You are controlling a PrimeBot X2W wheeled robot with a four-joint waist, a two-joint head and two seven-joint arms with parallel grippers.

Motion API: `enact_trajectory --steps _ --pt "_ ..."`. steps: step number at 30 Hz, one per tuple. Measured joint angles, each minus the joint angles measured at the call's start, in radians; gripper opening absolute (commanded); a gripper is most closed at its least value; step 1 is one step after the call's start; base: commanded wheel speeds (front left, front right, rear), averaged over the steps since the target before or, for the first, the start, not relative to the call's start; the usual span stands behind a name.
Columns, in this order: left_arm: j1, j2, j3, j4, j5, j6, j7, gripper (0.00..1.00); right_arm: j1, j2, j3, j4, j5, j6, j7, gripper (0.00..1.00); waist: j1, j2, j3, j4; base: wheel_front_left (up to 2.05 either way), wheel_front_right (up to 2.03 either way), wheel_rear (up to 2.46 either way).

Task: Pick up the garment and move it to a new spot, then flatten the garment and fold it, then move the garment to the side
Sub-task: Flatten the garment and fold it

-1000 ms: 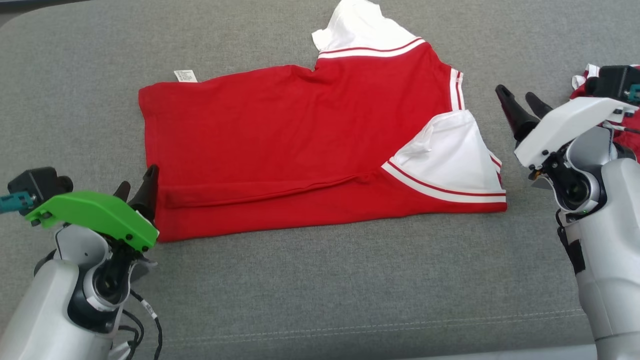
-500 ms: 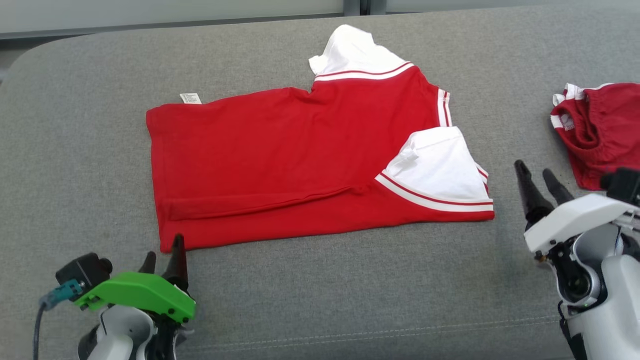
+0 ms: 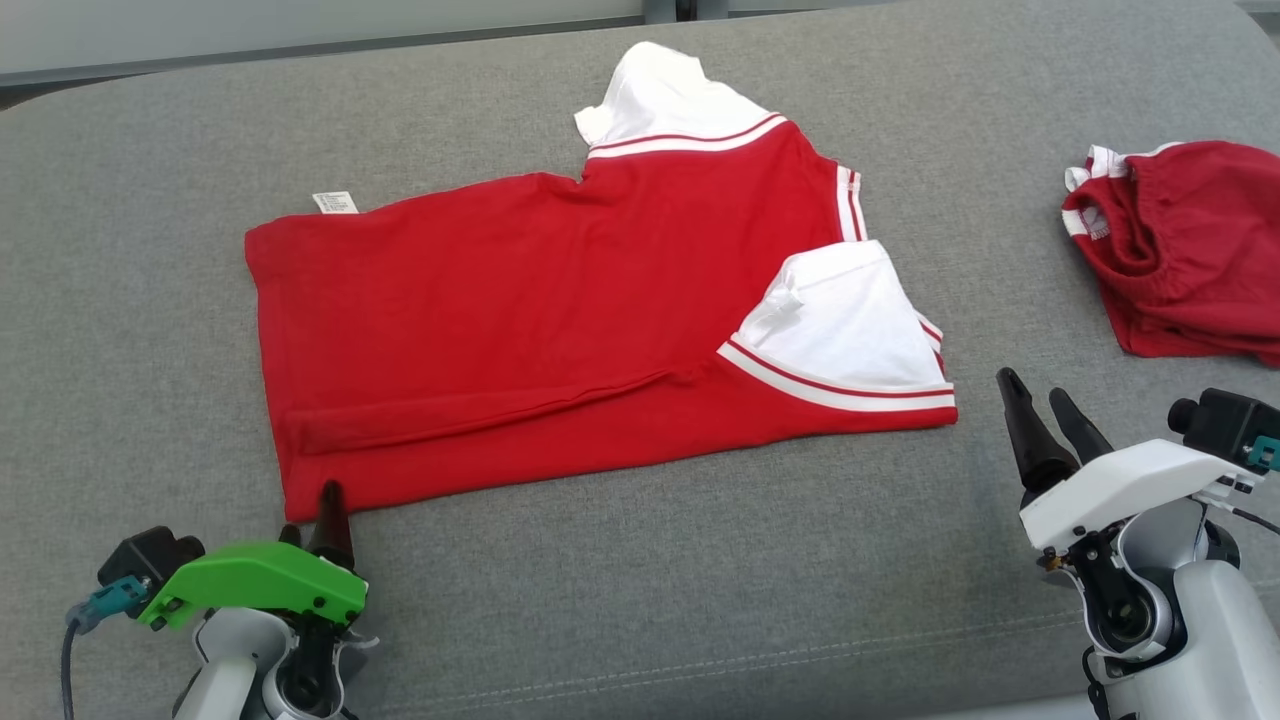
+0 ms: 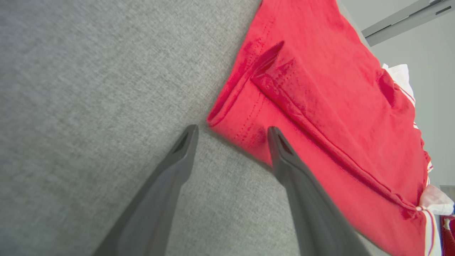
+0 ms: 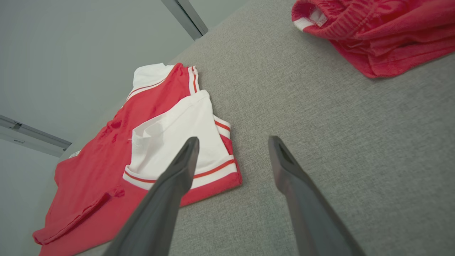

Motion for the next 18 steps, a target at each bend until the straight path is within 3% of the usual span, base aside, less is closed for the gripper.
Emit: enact_trajectory --steps 6,7,8,9,10,11,18 --pt "-0.036 -0.022 0.031 0.072 -0.031 -0.047 -0.023 1.00 0.000 -0.003 0.005 -0.012 -0.001 0.000 0.014 1.00 0.0000 0.0000 0.009 -0.017 0.00 0.00 0.00" --pt "-0.042 -0.025 0.033 0.083 -0.034 -0.054 -0.027 0.84 0.000 -0.002 0.009 -0.012 -0.001 0.000 0.018 1.00 0.0000 0.0000 0.009 -0.018 0.00 0.00 0.00" --pt "-0.047 -0.028 0.033 0.093 -0.034 -0.060 -0.030 0.46 0.000 -0.001 0.013 -0.010 -0.001 0.000 0.019 1.00 0.0000 0.0000 0.008 -0.018 0.00 0.00 0.00" --pt "-0.052 -0.031 0.034 0.101 -0.034 -0.067 -0.040 0.31 0.000 0.002 0.019 -0.006 -0.001 0.000 0.021 1.00 0.0000 0.0000 0.007 -0.017 0.00 0.00 0.00" --pt "-0.053 -0.033 0.035 0.110 -0.034 -0.075 -0.049 0.05 0.000 0.004 0.022 -0.001 0.001 0.000 0.022 1.00 0.0000 0.0000 0.006 -0.016 0.00 0.00 0.00" --pt "-0.054 -0.036 0.035 0.119 -0.033 -0.086 -0.056 0.00 0.000 0.006 0.027 0.007 0.006 0.000 0.022 1.00 0.0000 0.0000 0.006 -0.015 0.00 0.00 0.00" --pt "-0.069 -0.057 0.032 0.145 -0.030 -0.136 -0.097 0.00 -0.001 0.017 0.035 0.104 0.023 0.000 0.003 1.00 0.0000 0.0000 0.002 0.010 0.00 0.00 0.00"
